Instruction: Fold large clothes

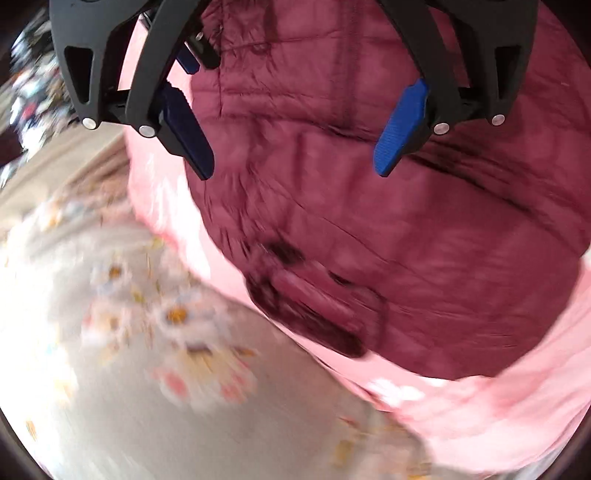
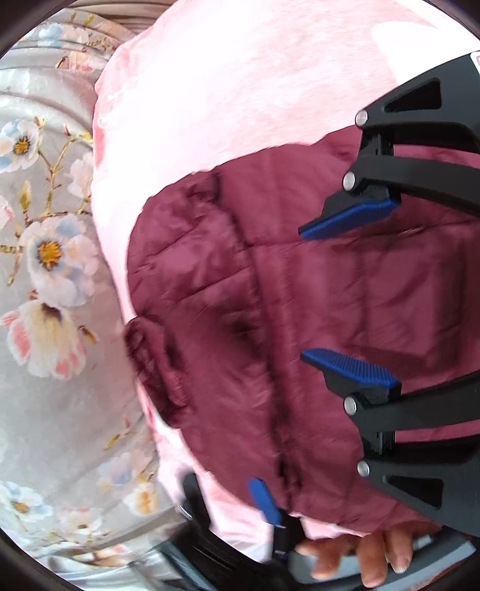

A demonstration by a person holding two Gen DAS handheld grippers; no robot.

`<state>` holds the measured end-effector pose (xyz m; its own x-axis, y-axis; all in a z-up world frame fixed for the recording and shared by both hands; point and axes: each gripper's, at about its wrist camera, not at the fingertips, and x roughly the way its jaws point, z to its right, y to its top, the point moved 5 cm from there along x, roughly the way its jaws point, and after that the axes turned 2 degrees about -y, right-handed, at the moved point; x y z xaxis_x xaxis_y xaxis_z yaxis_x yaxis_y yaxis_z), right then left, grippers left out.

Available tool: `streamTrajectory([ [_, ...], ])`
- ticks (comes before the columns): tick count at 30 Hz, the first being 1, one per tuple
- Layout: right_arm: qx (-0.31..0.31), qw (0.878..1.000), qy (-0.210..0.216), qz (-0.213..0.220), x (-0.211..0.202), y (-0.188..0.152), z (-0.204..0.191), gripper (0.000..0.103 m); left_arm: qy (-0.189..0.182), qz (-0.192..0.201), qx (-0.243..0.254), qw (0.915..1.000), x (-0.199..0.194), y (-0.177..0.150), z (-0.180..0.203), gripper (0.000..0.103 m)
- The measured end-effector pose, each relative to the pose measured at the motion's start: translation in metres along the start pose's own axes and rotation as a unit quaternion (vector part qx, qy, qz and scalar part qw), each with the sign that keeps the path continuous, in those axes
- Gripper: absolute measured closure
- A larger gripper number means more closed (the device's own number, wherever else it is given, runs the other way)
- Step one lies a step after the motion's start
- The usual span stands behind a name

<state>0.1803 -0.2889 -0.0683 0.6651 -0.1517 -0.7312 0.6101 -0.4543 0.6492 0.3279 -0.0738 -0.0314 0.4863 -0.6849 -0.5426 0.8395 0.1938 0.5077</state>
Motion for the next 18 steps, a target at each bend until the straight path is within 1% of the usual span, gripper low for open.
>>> streamTrajectory([
  [1, 0.005, 1.000, 0.010, -0.002, 0.004, 0.006, -0.002, 0.038, -0.004, 0.006, -0.029, 0.9996, -0.007, 0.009, -0.016, 0.017],
  [2, 0.011, 1.000, 0.017, -0.004, 0.010, 0.012, -0.002, 0.038, -0.006, 0.016, -0.068, 0.9976, -0.017, 0.020, -0.038, 0.018],
  [4, 0.025, 1.000, 0.015, -0.010, 0.024, 0.024, -0.001, 0.038, 0.002, 0.032, -0.118, 0.9925, -0.029, 0.035, -0.072, 0.019],
  [5, 0.031, 0.999, 0.013, -0.011, 0.030, 0.028, 0.000, 0.038, 0.006, 0.039, -0.142, 0.9891, -0.033, 0.039, -0.090, 0.022],
  [6, 0.044, 0.999, 0.007, -0.012, 0.037, 0.034, 0.004, 0.038, 0.004, 0.044, -0.173, 0.9840, -0.039, 0.043, -0.111, 0.026],
  [7, 0.058, 0.998, 0.000, -0.013, 0.043, 0.038, 0.009, 0.038, 0.000, 0.045, -0.198, 0.9792, -0.043, 0.046, -0.128, 0.028],
  [8, 0.068, 0.998, -0.007, -0.013, 0.048, 0.041, 0.013, 0.038, -0.006, 0.047, -0.229, 0.9722, -0.045, 0.048, -0.146, 0.030],
  [9, 0.074, 0.997, -0.013, -0.018, 0.056, 0.044, 0.015, 0.038, -0.009, 0.049, -0.247, 0.9678, -0.045, 0.049, -0.156, 0.031],
  [11, 0.076, 0.997, -0.015, -0.032, 0.069, 0.047, 0.016, 0.038, -0.013, 0.050, -0.268, 0.9621, -0.045, 0.049, -0.172, 0.031],
  [12, 0.076, 0.996, -0.013, -0.042, 0.077, 0.046, 0.015, 0.041, -0.015, 0.048, -0.276, 0.9599, -0.045, 0.050, -0.178, 0.031],
  [13, 0.074, 0.996, -0.012, -0.047, 0.081, 0.045, 0.013, 0.047, -0.019, 0.047, -0.279, 0.9588, -0.043, 0.051, -0.181, 0.032],
  [14, 0.069, 0.996, -0.010, -0.051, 0.085, 0.045, 0.010, 0.069, -0.022, 0.043, -0.285, 0.9572, -0.040, 0.051, -0.184, 0.032],
  [15, 0.060, 0.996, -0.002, -0.059, 0.088, 0.047, 0.004, 0.097, -0.025, 0.042, -0.290, 0.9559, -0.041, 0.052, -0.187, 0.032],
  [16, 0.057, 0.997, 0.006, -0.058, 0.086, 0.050, 0.001, 0.101, -0.027, 0.040, -0.293, 0.9550, -0.039, 0.051, -0.188, 0.032],
  [17, 0.057, 0.997, 0.018, -0.048, 0.081, 0.057, -0.004, 0.102, -0.027, 0.039, -0.294, 0.9546, -0.036, 0.050, -0.189, 0.031],
  [18, 0.052, 0.998, 0.030, -0.023, 0.069, 0.070, -0.009, 0.102, -0.027, 0.038, -0.294, 0.9547, -0.035, 0.049, -0.190, 0.032],
])
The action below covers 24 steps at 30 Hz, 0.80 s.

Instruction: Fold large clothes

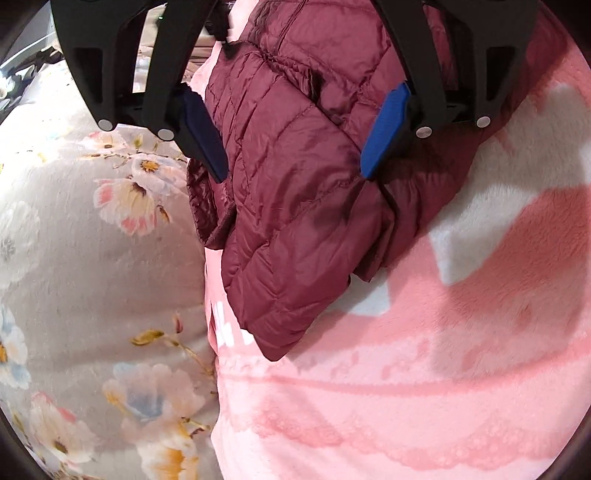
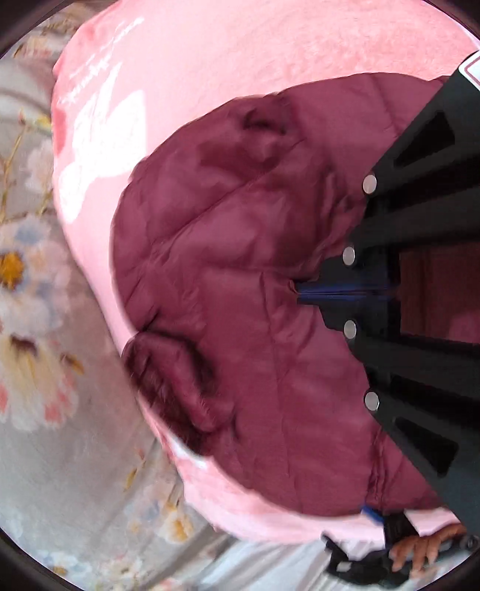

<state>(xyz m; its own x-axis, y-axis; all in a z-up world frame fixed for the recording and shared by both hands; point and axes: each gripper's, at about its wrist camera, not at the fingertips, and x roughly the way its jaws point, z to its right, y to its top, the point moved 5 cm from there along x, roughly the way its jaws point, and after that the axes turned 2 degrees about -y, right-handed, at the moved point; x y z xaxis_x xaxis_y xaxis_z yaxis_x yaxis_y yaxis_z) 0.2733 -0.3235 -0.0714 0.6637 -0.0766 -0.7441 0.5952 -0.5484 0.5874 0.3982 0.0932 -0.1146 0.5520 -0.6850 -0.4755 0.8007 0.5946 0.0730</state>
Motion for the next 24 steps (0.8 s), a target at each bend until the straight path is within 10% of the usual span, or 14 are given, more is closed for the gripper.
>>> streamTrajectory([
  [10, -0.042, 0.991, 0.070, 0.110, -0.090, 0.095, -0.049, 0.102, 0.028, 0.008, 0.023, 0.9993, 0.003, -0.001, 0.000, 0.035],
  [18, -0.042, 0.996, 0.030, 0.080, -0.064, 0.054, -0.010, 0.102, 0.087, 0.052, 0.097, 0.9901, 0.008, 0.027, 0.026, 0.089],
  [24, -0.029, 0.999, -0.010, 0.038, -0.026, 0.016, 0.029, 0.102, 0.140, 0.081, 0.147, 0.9758, -0.001, 0.027, 0.024, 0.101],
])
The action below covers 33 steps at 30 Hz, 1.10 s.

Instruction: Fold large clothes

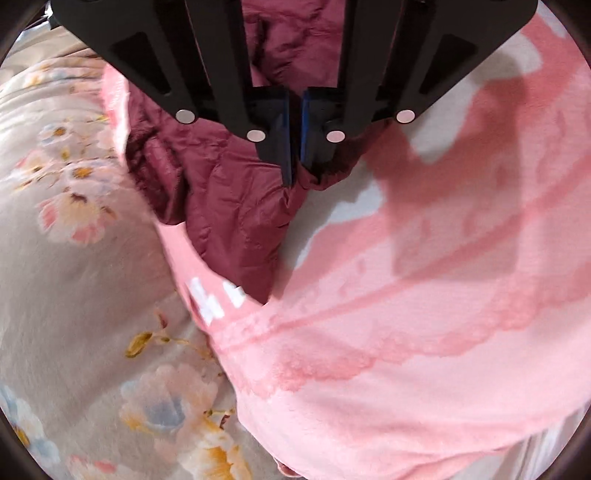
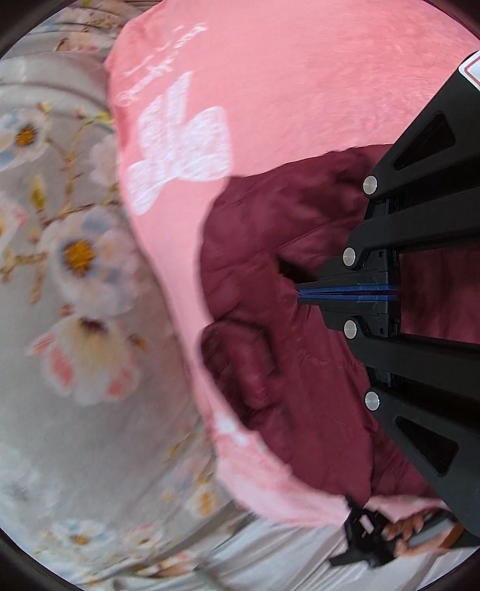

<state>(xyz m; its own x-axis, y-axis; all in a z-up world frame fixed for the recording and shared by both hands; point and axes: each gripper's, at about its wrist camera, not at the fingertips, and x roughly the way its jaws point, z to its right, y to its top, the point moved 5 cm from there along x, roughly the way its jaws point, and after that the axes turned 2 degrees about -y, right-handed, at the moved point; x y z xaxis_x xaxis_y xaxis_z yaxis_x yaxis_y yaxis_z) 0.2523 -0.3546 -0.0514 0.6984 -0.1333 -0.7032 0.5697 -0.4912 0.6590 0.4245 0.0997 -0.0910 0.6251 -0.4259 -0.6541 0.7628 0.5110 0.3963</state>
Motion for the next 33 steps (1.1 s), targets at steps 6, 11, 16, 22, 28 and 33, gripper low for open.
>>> streamTrajectory([
  [6, -0.007, 0.998, -0.032, -0.054, 0.037, -0.053, 0.016, 0.102, 0.047, -0.003, 0.037, 0.9982, 0.014, -0.020, -0.016, 0.102],
  [11, -0.014, 0.998, -0.038, -0.049, 0.044, -0.064, 0.017, 0.103, 0.078, 0.016, 0.089, 0.9928, 0.018, -0.026, -0.010, 0.102],
  [16, -0.005, 0.998, -0.031, -0.050, 0.045, -0.063, 0.020, 0.103, 0.115, 0.033, 0.137, 0.9833, 0.019, -0.031, 0.000, 0.100],
  [22, -0.006, 0.997, -0.080, -0.012, -0.002, -0.050, 0.027, 0.087, 0.124, 0.070, 0.147, 0.9788, -0.037, -0.014, 0.009, 0.099],
  [28, -0.030, 0.998, -0.046, 0.021, -0.004, -0.010, -0.015, 0.087, 0.110, 0.118, 0.188, 0.9687, -0.052, 0.039, 0.072, 0.099],
  [33, -0.086, 0.996, -0.007, -0.002, 0.039, -0.012, -0.070, 0.090, 0.049, -0.025, 0.177, 0.9827, 0.049, 0.044, 0.101, 0.099],
])
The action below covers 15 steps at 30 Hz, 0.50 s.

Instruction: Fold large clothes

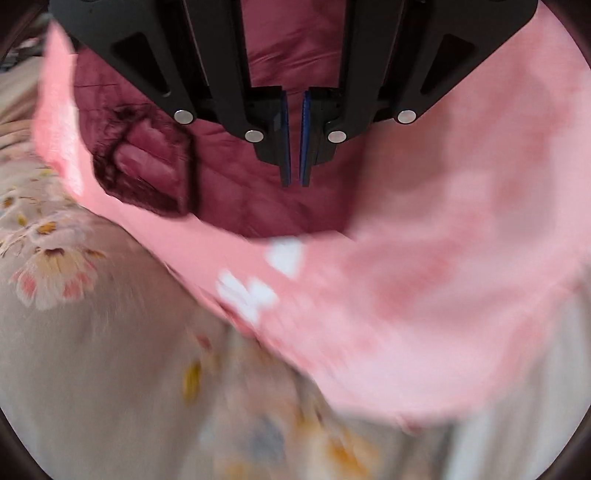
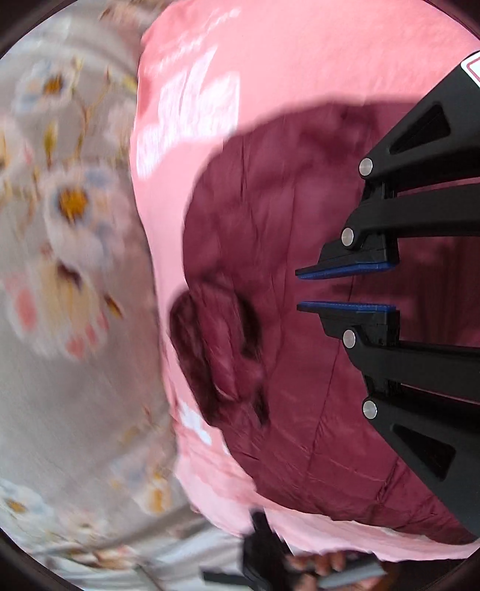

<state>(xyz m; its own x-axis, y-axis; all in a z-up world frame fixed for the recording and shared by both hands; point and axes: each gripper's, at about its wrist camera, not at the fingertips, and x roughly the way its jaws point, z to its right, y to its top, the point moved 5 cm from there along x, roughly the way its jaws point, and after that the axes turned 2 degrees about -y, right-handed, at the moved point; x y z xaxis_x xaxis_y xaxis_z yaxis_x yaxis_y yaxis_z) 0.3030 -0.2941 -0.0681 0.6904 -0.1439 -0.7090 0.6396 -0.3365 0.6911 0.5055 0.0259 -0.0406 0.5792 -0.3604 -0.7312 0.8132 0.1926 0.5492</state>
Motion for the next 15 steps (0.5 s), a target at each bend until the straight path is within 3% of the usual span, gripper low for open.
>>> streamTrajectory([
  [2, -0.015, 1.000, -0.001, -0.011, 0.015, -0.001, -0.009, 0.092, 0.017, -0.029, -0.001, 0.9994, 0.034, -0.002, -0.004, 0.099],
  [5, -0.028, 0.999, -0.025, -0.024, 0.033, -0.006, -0.005, 0.092, 0.053, -0.031, 0.003, 0.9981, 0.057, -0.008, -0.021, 0.099],
  [7, -0.025, 0.998, -0.044, -0.031, 0.041, -0.012, 0.008, 0.093, 0.062, -0.019, 0.011, 0.9978, 0.060, -0.012, -0.030, 0.099],
  [9, -0.005, 0.998, -0.054, -0.035, 0.048, -0.017, 0.026, 0.103, 0.076, 0.001, 0.032, 0.9966, 0.060, -0.017, -0.035, 0.103],
  [15, 0.031, 0.998, -0.030, -0.040, 0.054, -0.029, 0.041, 0.103, 0.093, 0.037, 0.066, 0.9928, 0.056, -0.028, -0.036, 0.103],
])
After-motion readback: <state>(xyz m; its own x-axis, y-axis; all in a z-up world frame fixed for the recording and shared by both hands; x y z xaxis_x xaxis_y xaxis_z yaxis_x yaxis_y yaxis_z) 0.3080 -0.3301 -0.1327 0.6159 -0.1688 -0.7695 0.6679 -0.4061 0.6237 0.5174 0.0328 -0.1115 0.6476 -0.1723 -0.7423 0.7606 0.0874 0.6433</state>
